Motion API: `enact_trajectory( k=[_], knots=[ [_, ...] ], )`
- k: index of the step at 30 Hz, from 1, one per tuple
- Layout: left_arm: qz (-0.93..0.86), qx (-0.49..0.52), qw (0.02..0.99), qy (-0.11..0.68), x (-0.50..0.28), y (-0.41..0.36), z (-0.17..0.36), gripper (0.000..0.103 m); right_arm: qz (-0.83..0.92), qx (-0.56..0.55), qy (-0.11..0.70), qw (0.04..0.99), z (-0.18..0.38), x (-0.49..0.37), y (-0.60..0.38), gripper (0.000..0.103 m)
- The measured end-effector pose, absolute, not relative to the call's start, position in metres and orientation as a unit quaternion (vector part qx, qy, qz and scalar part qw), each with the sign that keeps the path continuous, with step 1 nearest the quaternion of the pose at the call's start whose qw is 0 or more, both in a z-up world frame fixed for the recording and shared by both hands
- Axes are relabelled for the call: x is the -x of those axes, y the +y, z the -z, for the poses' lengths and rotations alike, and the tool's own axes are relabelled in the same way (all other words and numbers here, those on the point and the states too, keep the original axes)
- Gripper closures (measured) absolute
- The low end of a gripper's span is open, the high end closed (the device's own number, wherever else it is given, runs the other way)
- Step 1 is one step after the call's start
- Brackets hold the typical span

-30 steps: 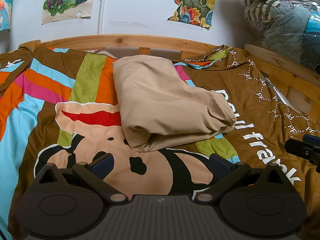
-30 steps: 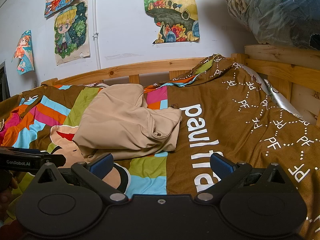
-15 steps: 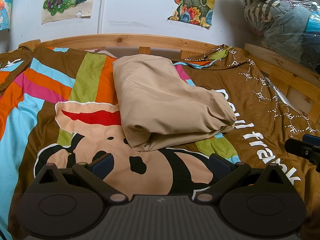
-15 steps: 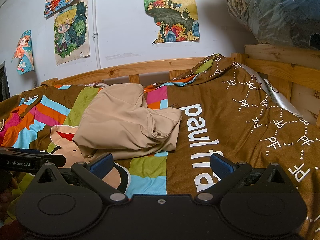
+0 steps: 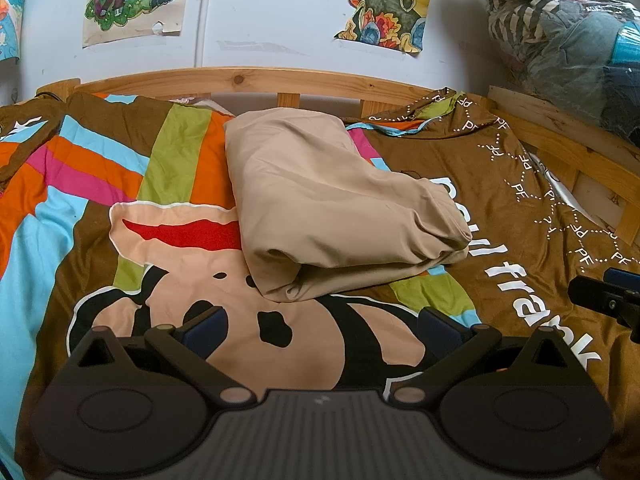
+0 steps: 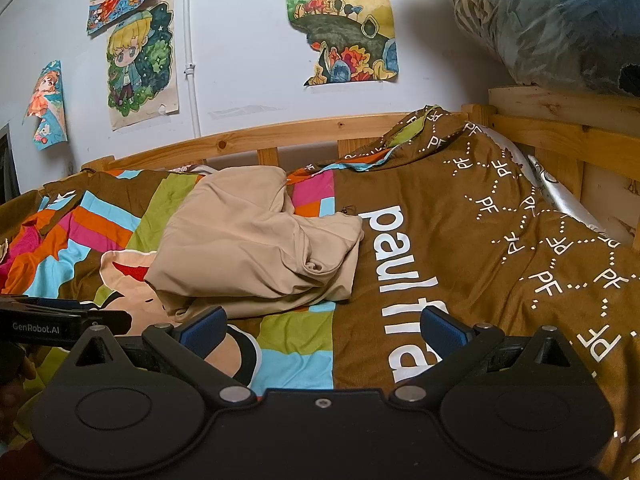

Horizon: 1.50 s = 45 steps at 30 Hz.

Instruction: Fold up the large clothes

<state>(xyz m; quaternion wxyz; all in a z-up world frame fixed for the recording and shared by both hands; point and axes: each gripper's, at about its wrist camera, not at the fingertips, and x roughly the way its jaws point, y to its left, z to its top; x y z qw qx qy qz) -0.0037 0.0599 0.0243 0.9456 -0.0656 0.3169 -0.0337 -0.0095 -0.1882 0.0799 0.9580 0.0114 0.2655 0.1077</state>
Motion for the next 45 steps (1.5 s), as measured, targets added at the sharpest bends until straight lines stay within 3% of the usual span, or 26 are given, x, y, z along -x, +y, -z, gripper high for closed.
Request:
enact_trajectory(
  k=[9, 16, 45],
  knots=[
    [0.032, 0.061, 0.943, 0.326, 0.002, 0.061, -0.024, 0.001, -0.108, -0.011, 0.266, 0.958, -0.080, 0.010, -0.188, 0.001],
    [0.004, -0.014, 0.940, 0.342, 0.004, 0.045, -0.020, 0.001, -0.108, -0.012, 0.266, 0.958, -0.080, 0.010, -0.188, 0.001],
    [0.009, -0.006, 0.936, 0.352, -0.001, 0.056, -0.022, 0.001, -0.107, -0.013, 0.269, 0.957, -0.078, 0.010, -0.189, 0.001]
  ],
)
